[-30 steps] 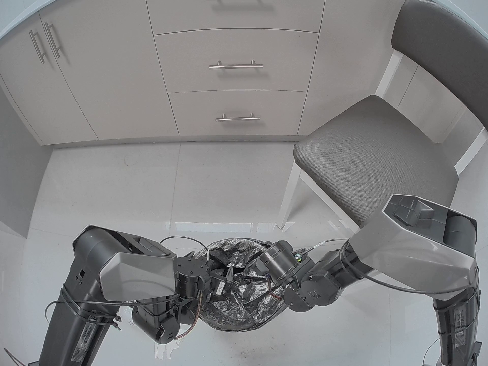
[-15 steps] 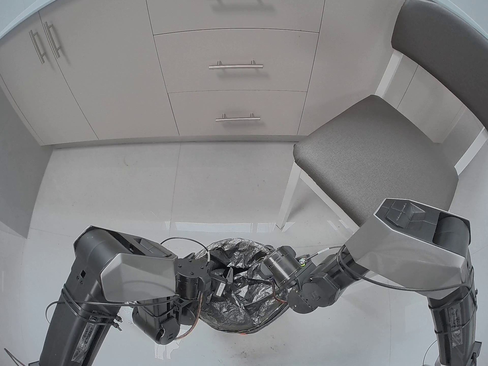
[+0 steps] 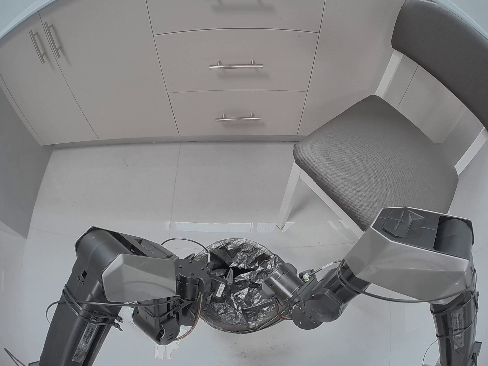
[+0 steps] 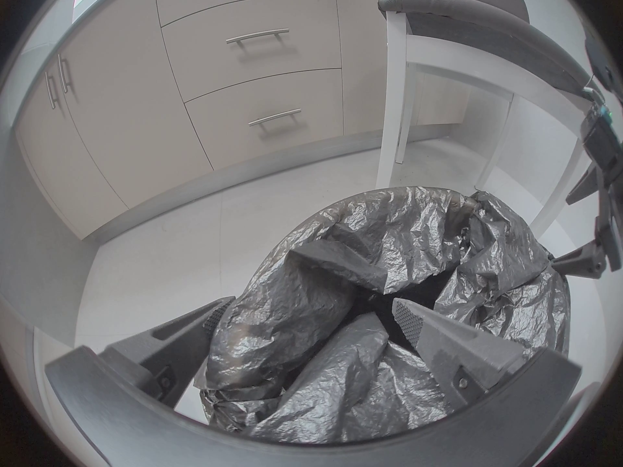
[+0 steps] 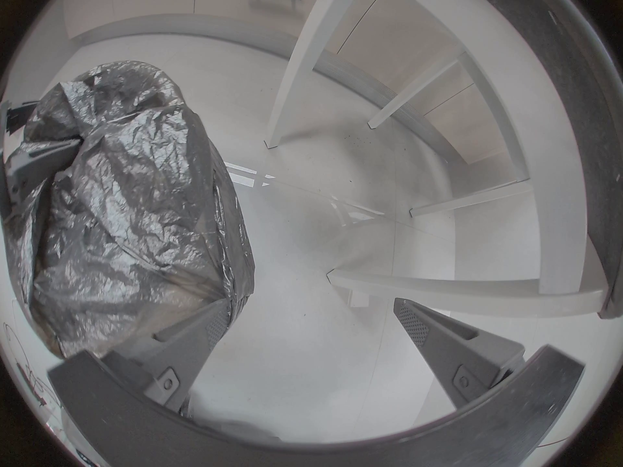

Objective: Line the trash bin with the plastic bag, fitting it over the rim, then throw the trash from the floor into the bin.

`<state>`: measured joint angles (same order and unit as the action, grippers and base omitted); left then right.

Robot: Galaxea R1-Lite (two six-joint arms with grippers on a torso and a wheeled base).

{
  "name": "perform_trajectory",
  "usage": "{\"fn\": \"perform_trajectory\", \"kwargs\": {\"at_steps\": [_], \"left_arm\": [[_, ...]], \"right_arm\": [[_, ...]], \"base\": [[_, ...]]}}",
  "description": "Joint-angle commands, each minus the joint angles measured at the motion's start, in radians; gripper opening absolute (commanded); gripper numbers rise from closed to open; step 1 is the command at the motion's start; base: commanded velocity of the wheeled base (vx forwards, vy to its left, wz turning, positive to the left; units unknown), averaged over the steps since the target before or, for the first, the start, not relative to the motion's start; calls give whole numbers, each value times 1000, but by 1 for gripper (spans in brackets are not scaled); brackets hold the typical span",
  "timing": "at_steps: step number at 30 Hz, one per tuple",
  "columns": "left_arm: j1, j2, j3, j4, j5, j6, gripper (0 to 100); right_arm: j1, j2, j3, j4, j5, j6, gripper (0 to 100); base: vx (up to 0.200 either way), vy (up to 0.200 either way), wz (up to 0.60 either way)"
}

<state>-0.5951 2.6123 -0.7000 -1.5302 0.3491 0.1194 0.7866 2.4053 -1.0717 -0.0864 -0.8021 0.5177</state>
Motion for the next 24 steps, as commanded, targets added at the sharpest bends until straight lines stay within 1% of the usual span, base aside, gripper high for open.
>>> {"fn": "perform_trajectory", "kwargs": {"at_steps": [1,5,7,11,15,17,21,23,24], "left_arm": [[-2,2,1,-1,1,0,100],[-2,2,1,-1,1,0,100],[-2,3,-1,-1,1,0,100],[-2,5,-1,-2,2,0,100],[-9,3,-1,-2,8,-4,100],[-9,0,-1,-2,10,-17,100],[-8,-5,-13,-1,28,-38,100],[-5,-3,-30,-1,54,-40,100],[-2,-3,-38,-1,67,-40,100]], "right_arm": [[42,-38,42,0,0,15,100],[71,-68,59,4,0,16,100],[108,-100,73,4,1,16,100],[137,-107,72,-9,-3,15,100],[169,-110,72,-93,-5,-4,100],[168,-115,70,-110,-5,-22,100],[137,-123,29,-156,-6,-73,100],[126,-114,4,-200,-3,-114,100],[118,-104,-5,-225,-3,-148,100]], "base": [[0,0,0],[0,0,0],[0,0,0],[0,0,0],[0,0,0],[0,0,0],[0,0,0],[0,0,0],[0,0,0]]}}
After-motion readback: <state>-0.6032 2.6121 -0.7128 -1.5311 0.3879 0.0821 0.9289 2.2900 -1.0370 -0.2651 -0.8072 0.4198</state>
